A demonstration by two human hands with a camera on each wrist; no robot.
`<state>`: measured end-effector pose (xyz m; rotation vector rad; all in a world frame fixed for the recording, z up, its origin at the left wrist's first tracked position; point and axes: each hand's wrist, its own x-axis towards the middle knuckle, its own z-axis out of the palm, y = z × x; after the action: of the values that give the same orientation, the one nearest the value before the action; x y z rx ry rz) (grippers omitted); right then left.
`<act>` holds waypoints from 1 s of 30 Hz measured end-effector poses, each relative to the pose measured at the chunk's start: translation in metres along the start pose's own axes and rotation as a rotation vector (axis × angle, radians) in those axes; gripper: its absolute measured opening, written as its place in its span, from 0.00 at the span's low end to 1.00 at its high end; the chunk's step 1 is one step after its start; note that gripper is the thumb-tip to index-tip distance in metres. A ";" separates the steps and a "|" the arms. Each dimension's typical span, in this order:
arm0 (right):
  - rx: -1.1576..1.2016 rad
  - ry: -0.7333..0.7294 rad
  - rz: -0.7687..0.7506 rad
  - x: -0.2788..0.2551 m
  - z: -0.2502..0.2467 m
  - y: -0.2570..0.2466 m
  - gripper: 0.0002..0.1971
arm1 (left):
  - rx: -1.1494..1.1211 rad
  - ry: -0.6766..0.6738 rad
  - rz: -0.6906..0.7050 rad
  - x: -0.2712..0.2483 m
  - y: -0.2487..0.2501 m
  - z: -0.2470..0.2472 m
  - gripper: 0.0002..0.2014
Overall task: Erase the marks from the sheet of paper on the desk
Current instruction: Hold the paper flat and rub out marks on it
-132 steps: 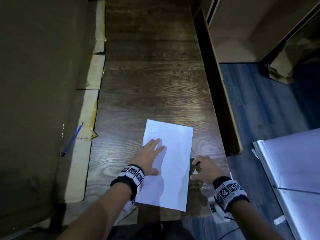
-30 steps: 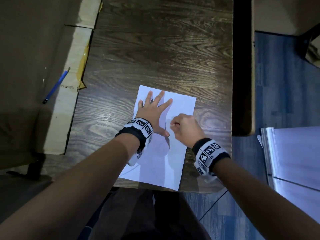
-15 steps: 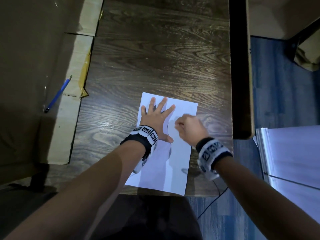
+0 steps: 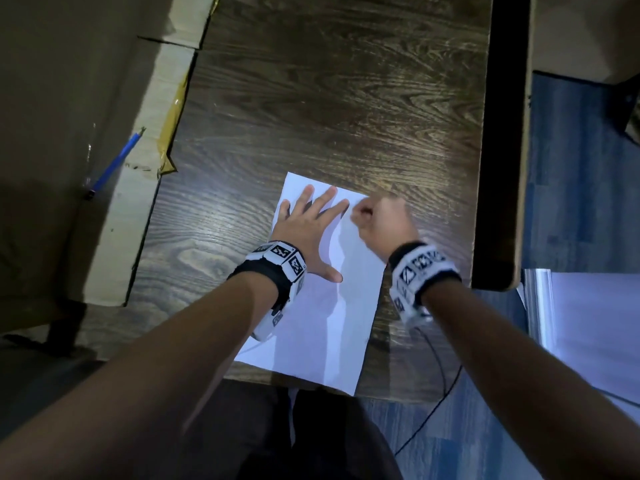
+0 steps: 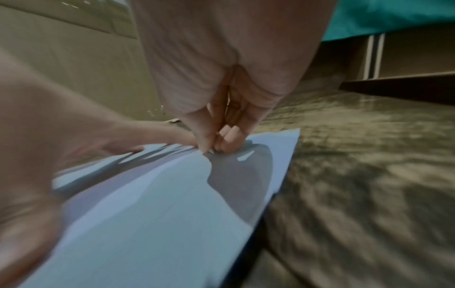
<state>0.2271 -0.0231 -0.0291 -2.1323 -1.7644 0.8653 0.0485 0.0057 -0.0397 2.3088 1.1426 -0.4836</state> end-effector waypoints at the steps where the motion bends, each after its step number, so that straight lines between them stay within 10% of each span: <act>1: 0.021 0.030 0.023 0.006 -0.001 0.002 0.08 | -0.002 -0.005 -0.004 -0.001 0.001 -0.001 0.69; 7: -0.036 -0.195 -0.110 -0.052 0.016 -0.015 0.08 | 0.012 0.016 0.005 0.002 -0.001 0.003 0.71; 13: 0.046 0.040 0.099 0.010 -0.002 -0.015 0.11 | 0.022 0.000 0.008 0.001 0.000 0.000 0.70; 18: 0.006 -0.245 -0.079 -0.057 0.018 -0.036 0.11 | -0.002 0.047 -0.007 -0.002 0.001 0.000 0.59; 21: -0.014 -0.134 -0.059 -0.022 0.007 -0.030 0.22 | 0.001 0.018 0.022 -0.001 -0.002 0.002 0.67; 24: 0.007 0.001 0.033 0.003 -0.003 -0.024 0.15 | 0.003 -0.004 0.017 -0.002 -0.005 0.004 0.70; 30: -0.039 -0.254 -0.074 -0.053 0.021 -0.038 0.08 | -0.041 0.047 0.023 -0.002 -0.003 0.005 0.61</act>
<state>0.1785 -0.0687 -0.0103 -2.0405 -1.9821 1.1336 0.0440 0.0028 -0.0436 2.3070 1.1359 -0.3961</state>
